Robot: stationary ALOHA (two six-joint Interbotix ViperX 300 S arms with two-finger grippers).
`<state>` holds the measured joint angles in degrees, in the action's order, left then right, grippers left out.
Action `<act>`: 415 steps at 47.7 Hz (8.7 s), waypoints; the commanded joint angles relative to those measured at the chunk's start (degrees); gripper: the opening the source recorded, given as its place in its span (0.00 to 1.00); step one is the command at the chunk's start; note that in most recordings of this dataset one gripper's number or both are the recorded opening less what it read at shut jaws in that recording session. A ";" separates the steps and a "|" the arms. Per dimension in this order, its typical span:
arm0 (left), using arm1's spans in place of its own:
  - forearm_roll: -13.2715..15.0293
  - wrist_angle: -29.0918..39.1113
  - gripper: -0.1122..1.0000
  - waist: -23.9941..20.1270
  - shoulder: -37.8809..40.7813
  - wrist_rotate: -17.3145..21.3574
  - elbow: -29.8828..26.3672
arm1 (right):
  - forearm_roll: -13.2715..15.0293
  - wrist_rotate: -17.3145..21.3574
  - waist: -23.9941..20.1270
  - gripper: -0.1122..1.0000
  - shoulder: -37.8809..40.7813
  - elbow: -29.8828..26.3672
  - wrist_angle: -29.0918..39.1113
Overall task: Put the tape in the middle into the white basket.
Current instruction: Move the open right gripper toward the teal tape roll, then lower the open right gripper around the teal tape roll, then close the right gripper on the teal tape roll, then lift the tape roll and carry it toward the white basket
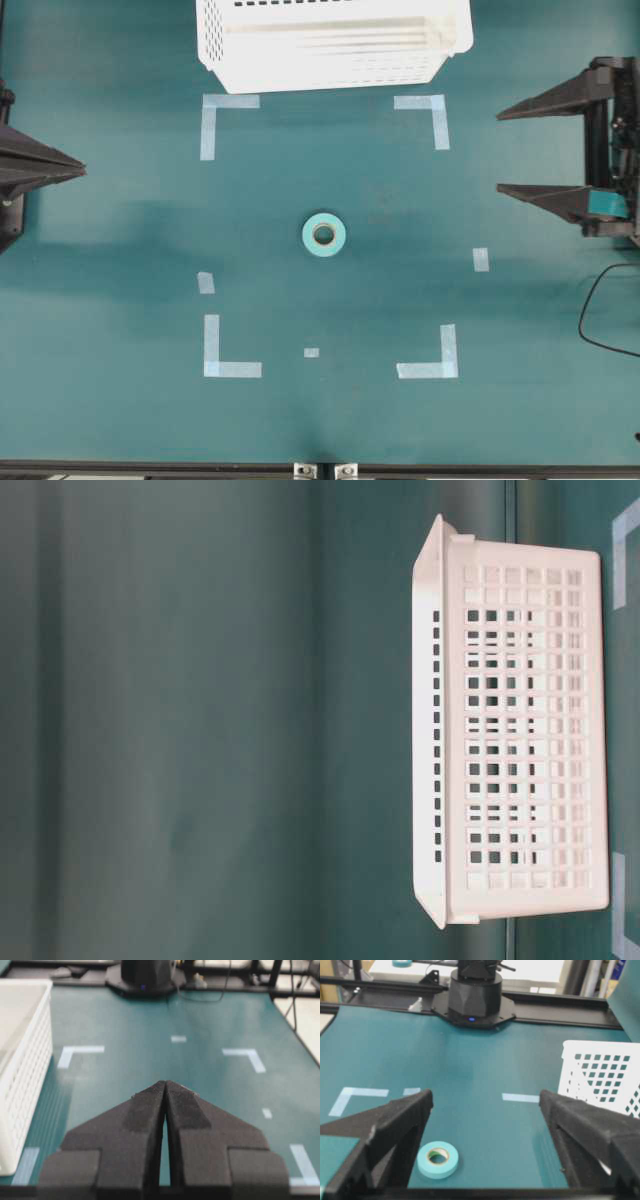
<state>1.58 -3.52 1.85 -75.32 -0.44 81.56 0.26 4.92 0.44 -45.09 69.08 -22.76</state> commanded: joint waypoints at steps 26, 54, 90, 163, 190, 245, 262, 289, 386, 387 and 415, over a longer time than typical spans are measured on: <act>0.00 8.17 0.00 0.18 -3.34 -0.18 3.43 | 0.00 -0.26 0.09 0.99 14.24 -7.21 -6.86; 0.00 8.53 0.00 0.00 -4.66 -0.26 4.57 | 0.00 0.18 0.00 0.99 23.55 -10.28 -7.38; 0.00 8.17 0.00 -0.18 -5.19 0.09 5.10 | 0.00 2.29 -1.67 0.99 36.47 -18.72 1.93; 0.00 8.17 0.00 -0.53 -5.19 0.00 5.27 | 0.09 9.67 -4.39 0.99 52.29 -27.25 3.96; 0.00 8.17 0.00 -0.53 -5.19 0.00 5.19 | 0.18 10.46 -4.57 0.99 56.69 -29.79 3.96; 0.00 8.17 0.00 -0.62 -5.19 0.00 5.27 | 0.09 12.48 -4.66 0.99 61.61 -32.26 3.96; 0.00 8.17 0.00 -0.62 -5.19 0.00 5.27 | 0.09 12.48 -4.57 0.99 61.61 -32.26 5.54; 0.00 8.17 0.00 -0.53 -5.19 0.09 5.27 | 0.09 12.48 -4.57 0.85 61.61 -32.87 6.77; 0.00 8.17 0.00 -0.62 -5.19 0.00 5.19 | 0.09 14.06 -4.66 0.71 39.64 -34.89 20.39; 0.00 8.17 0.00 -0.53 -5.19 0.09 5.19 | 0.09 13.97 -4.66 0.71 39.64 -34.89 20.39; 0.00 8.17 0.00 -0.53 -5.19 0.09 5.19 | 0.18 13.71 1.93 0.71 37.79 -35.42 23.12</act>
<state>1.49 5.19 1.49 -80.95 -0.44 87.45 0.44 18.90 1.05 -5.54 35.24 0.18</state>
